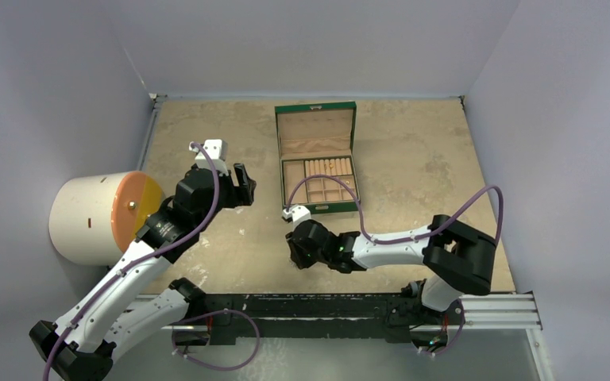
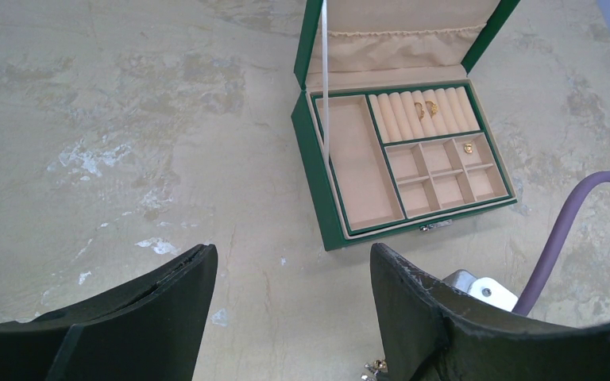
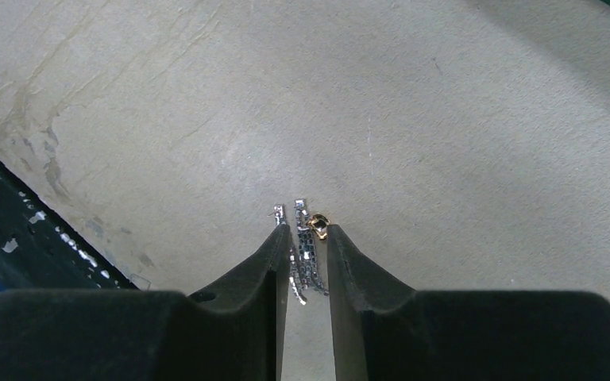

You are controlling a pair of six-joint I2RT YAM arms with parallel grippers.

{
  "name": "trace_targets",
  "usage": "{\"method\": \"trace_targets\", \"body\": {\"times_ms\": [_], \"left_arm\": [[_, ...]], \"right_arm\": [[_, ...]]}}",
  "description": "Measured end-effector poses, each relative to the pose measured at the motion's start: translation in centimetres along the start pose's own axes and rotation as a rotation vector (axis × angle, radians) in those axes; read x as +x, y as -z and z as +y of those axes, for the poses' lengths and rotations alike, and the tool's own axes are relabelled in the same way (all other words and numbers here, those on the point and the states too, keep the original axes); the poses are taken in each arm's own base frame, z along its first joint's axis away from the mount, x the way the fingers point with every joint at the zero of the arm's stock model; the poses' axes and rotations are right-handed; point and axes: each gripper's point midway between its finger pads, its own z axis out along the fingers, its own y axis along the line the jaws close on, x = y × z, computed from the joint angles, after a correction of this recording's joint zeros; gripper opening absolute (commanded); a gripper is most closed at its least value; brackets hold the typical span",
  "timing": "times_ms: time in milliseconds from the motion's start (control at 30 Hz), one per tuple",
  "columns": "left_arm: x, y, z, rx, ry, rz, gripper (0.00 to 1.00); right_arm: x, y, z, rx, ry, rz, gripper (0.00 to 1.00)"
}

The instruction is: Organize the mixed jewelry

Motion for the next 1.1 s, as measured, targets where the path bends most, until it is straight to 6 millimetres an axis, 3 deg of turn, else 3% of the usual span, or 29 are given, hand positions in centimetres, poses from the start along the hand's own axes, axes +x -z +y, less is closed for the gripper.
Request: {"method": "trace_targets", "body": {"times_ms": [567, 767, 900, 1100], "left_arm": [[0.0, 0.0, 0.0, -0.001, 0.001, 0.0, 0.7], [0.0, 0.0, 0.0, -0.001, 0.0, 0.0, 0.7], [0.0, 0.0, 0.0, -0.001, 0.0, 0.0, 0.7], [0.0, 0.0, 0.0, -0.001, 0.0, 0.0, 0.7]], "right_arm": [[0.3, -0.7, 0.0, 0.006, 0.01, 0.01, 0.22], [0.0, -0.9, 0.1, 0.005, 0.013, 0.007, 0.13], [0.1, -1.1, 0.1, 0.008, 0.019, 0.011, 0.0], [0.1, -1.1, 0.1, 0.007, 0.019, 0.009, 0.0]]}}
